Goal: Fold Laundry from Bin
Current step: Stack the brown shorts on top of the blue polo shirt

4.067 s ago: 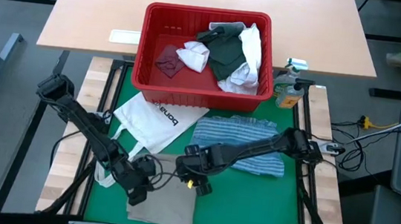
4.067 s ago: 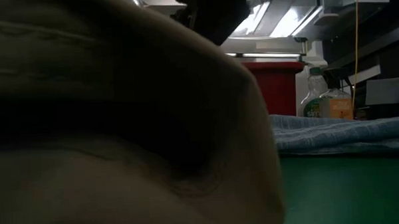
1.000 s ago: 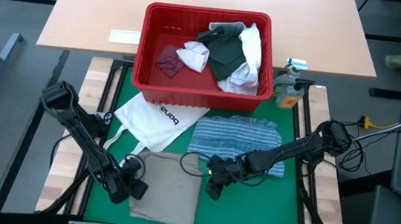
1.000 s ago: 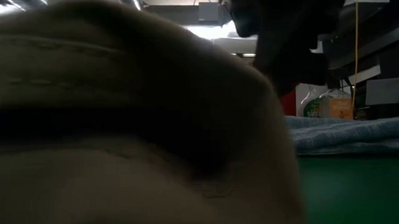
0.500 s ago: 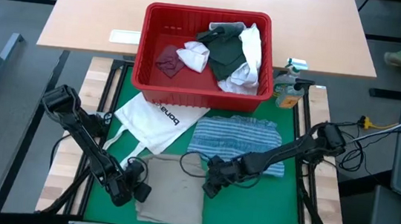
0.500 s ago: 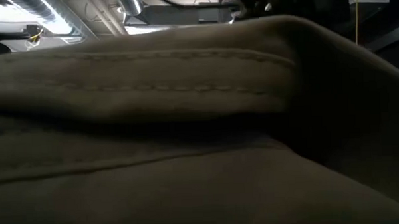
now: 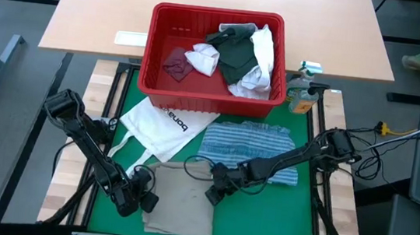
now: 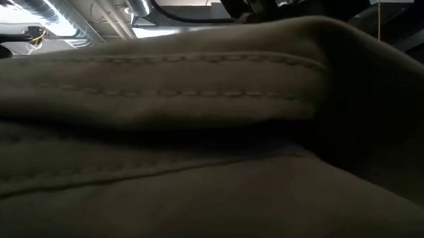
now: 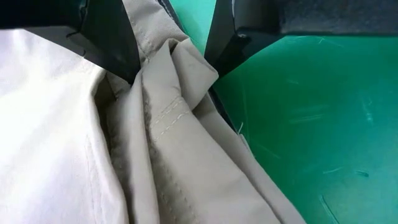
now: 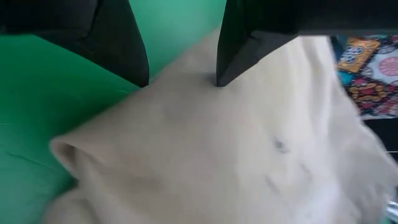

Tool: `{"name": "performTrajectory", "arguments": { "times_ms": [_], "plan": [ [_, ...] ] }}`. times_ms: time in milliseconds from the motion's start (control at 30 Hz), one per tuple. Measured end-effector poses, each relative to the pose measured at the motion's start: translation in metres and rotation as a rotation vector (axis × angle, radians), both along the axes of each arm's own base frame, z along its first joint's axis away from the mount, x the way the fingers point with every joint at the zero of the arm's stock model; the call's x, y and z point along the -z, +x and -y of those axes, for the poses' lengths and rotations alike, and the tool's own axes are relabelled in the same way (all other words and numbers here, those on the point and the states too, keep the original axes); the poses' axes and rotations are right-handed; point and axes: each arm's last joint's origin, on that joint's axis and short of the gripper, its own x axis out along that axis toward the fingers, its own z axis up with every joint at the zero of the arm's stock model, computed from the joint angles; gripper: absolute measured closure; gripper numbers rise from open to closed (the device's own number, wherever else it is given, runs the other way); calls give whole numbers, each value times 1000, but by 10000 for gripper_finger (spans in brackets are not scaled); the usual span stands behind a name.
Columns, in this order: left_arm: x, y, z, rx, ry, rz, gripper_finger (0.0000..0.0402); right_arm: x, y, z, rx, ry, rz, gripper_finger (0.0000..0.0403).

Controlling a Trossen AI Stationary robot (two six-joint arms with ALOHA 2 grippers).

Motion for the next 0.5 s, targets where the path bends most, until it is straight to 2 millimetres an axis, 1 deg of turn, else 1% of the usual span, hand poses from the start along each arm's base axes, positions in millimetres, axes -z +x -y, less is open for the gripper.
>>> {"name": "performTrajectory", "arguments": {
  "times_ms": [167,300,500],
  "plan": [
    [0,0,0,0,-2,2,225,4,-5,2,40,-35,-64,215],
    [0,1,0,-3,-2,13,225,5,-1,2,58,-43,-32,215],
    [0,1,1,-5,-5,26,225,25,6,-2,27,-5,-39,215]
  ]
}}
